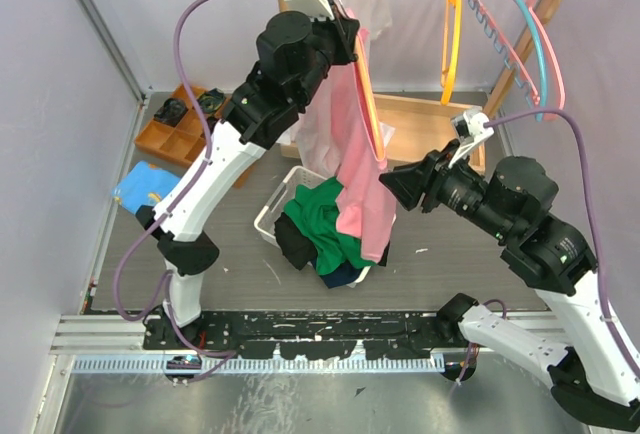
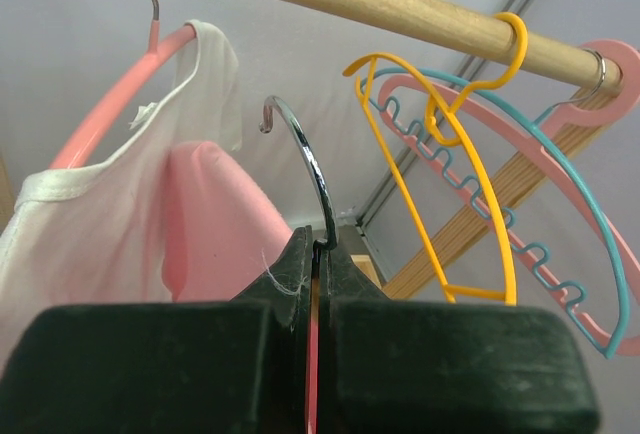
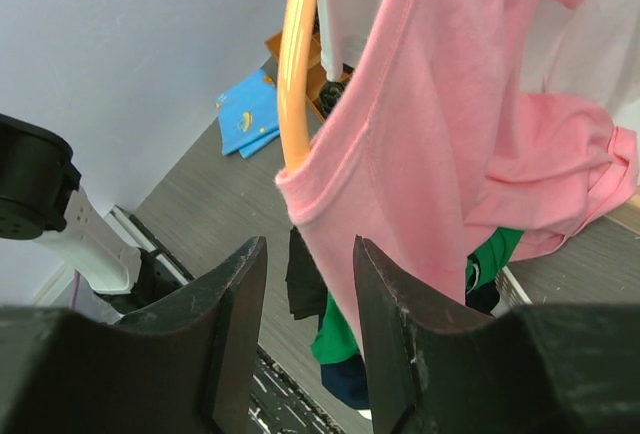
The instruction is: Remove the t-shirt from the hanger
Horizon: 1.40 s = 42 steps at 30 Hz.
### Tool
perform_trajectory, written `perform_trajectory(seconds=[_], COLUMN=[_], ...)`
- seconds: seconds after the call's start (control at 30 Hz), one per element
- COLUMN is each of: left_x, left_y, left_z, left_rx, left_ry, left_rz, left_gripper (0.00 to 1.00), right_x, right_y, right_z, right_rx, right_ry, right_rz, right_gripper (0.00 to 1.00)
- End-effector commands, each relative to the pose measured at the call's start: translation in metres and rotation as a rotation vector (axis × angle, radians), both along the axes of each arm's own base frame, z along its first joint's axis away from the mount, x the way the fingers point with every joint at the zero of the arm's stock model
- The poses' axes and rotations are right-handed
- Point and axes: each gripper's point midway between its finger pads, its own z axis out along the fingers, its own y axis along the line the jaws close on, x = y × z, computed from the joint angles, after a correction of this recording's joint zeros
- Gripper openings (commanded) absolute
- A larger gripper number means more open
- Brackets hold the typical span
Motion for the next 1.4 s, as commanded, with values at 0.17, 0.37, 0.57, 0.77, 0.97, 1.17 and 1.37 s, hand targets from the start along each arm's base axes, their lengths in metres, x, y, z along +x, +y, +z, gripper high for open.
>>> perform_trajectory(seconds=[0.17, 0.37, 0.57, 0.77, 0.97, 1.17, 1.37], left_x=[-0.006, -0.008, -0.011, -0.015, -0.018, -0.022, -0.041], left_y=[0.018, 0.019, 0.023, 0.033, 0.039, 0.03, 0.007], left_z=[0.05, 0.05, 0.055, 0.068, 0.075, 0.069, 0.05], left_rx=[-0.12, -0.128, -0.144, -0.187, -0.21, -0.198, -0.08], left_ry=[-0.103, -0.094, -0.098, -0.111, -0.119, -0.104, -0.097], left_rz=[0.034, 0.029, 0.031, 0.058, 0.065, 0.021, -0.052], left_gripper=[0.0, 0.0, 0.0, 0.0, 0.0, 0.0, 0.0], right_x=[0.002, 0.007, 0.009, 0.013, 0.007, 0.01, 0.019], right_y=[-0.001, -0.001, -0.008, -0.03, -0.032, -0.034, -0.055], right_z=[-0.018, -0.018, -0.028, -0.087, -0.103, -0.089, -0.034], right_rx=[-0.039, -0.019, -0.009, -0.057, -0.01, -0.007, -0.008], right_ry=[0.001, -0.018, 0.002, 0.141, 0.189, 0.16, 0.071], right_rz=[0.003, -0.018, -0.067, -0.211, -0.225, -0.236, -0.34], right_gripper=[0.38, 0.26, 0.01, 0.01, 0.01, 0.02, 0.33])
